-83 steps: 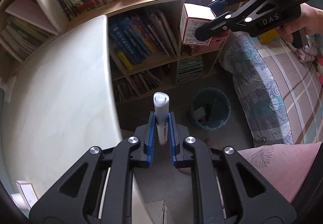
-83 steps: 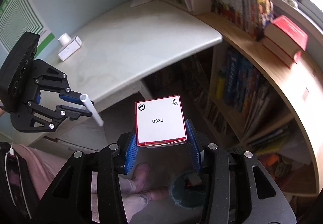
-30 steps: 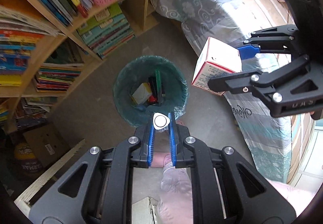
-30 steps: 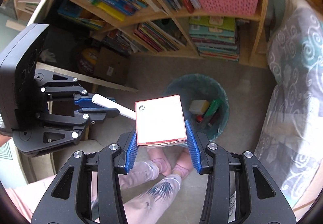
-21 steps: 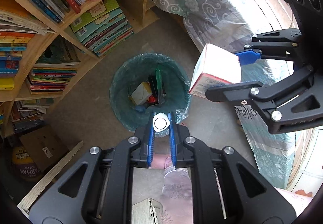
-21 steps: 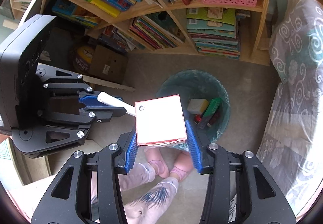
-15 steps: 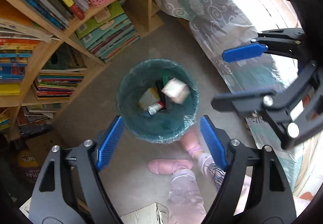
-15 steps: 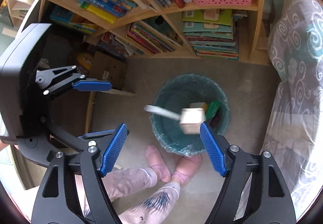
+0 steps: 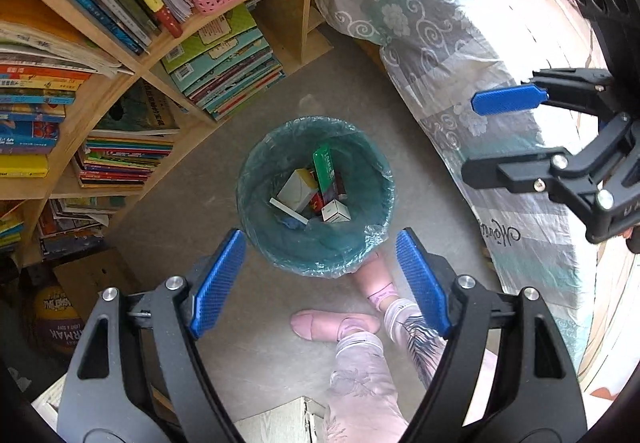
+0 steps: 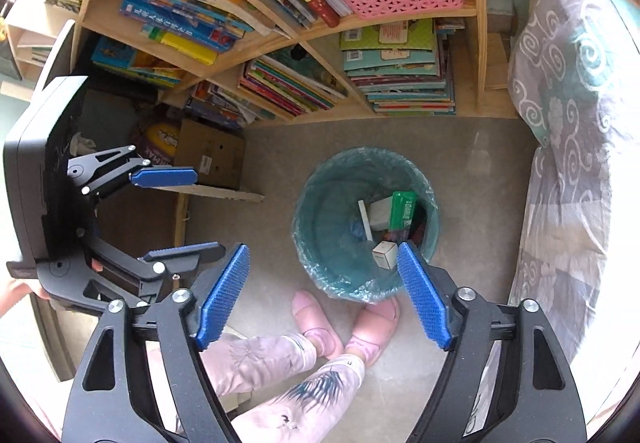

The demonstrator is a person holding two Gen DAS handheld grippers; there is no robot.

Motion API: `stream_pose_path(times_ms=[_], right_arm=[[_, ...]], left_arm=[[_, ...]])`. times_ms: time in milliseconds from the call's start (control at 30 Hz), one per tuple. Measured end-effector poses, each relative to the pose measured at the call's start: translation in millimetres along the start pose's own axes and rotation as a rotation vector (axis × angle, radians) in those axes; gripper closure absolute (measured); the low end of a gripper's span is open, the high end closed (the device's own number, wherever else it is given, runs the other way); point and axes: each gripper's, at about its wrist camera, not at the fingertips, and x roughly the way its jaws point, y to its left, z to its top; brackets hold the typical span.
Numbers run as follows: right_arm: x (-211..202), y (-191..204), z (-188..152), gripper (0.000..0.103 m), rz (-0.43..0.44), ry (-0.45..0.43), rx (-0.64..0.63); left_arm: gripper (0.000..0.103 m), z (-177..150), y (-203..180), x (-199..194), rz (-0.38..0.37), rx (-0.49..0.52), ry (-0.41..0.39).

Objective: Collect trash
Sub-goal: 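Move both open tools back toward the paper cup and white box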

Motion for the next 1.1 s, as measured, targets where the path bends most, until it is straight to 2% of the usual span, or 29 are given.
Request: stream_pose_path(times_ms=[167,233,267,500,667,767,900,1000,1100], right_arm=[[-17.1,14.2,-2.6,0.018,0.013,-0.019,-0.019],[-26.0,21.6,-2.4,0.015,0.006,-0.021,-0.026],[-31.6,27.2,-1.8,0.015,0.001,-0.016,-0.033],[-84.3,82.9,7.1,0.013,0.041,-0.055,-0.154],[-110.9,145.5,31.1,0.013,0.093,-0.049,-0.319],[-118.7,190.8,49.7,0.013,0.126,-0.046,-0.446],[-121.4,264.0,73.7,0.013,0.174,-0.043,-0.611],[-122.0,317.1,82.2,0.012,0.21,-0.058,-0.724],[-116.3,372.2,80.5,0.012,0.253,-0.065,-0.807]], left_arm=[[0.026,-8.0,1.6,-18.0,0.029,-0.033,-0.008],[0.015,-13.7,4.5,-31.4,0.043,-0.065,-0.023],[0.014,-16.8,5.5,-38.5,0.047,-0.075,-0.033],[0.012,-48.6,17.1,-118.7,0.1,-0.157,-0.128],[0.007,-82.1,32.1,-186.2,0.183,-0.251,-0.224],[0.007,-109.7,48.7,-222.6,0.247,-0.348,-0.284],[0.007,-148.3,78.1,-261.5,0.293,-0.483,-0.307],[0.007,-192.9,101.4,-305.3,0.35,-0.577,-0.373],[0.007,-239.7,123.2,-336.0,0.404,-0.645,-0.402]])
